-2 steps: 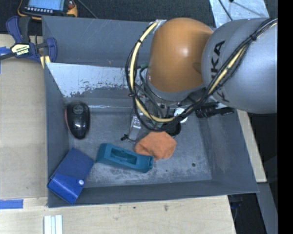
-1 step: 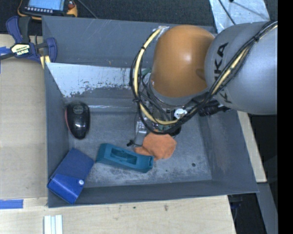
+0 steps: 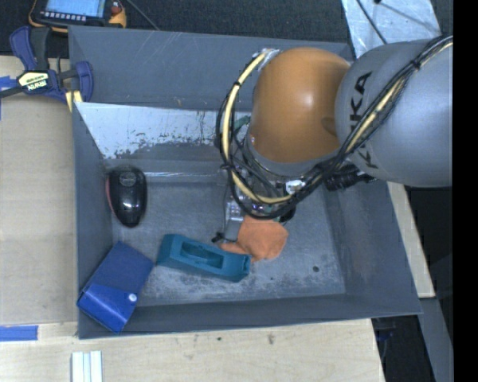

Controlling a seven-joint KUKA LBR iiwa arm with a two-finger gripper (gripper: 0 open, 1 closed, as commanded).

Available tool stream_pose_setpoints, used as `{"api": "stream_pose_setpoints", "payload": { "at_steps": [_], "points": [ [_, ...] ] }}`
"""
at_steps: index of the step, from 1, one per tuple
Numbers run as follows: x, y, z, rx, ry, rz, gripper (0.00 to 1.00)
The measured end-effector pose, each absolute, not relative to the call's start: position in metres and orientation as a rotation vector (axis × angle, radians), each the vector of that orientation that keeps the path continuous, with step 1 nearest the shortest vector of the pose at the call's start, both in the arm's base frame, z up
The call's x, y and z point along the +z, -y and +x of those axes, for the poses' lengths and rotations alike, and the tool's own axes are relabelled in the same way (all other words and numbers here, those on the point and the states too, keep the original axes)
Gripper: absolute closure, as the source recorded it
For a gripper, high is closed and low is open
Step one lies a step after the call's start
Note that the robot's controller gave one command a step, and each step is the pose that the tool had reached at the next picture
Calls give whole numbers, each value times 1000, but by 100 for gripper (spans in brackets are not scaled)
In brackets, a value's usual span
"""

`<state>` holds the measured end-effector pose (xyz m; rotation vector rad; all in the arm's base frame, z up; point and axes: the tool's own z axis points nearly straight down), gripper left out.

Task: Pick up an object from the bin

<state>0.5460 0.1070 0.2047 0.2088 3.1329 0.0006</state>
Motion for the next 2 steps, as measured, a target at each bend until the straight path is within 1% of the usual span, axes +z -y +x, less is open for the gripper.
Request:
{"api": "stream_pose_setpoints", "payload": {
  "at_steps": [1, 2],
  "points": [
    [182, -93, 526, 1, -3105, 454, 0],
    [133, -98, 507, 1, -3125, 280, 0]
  ]
}}
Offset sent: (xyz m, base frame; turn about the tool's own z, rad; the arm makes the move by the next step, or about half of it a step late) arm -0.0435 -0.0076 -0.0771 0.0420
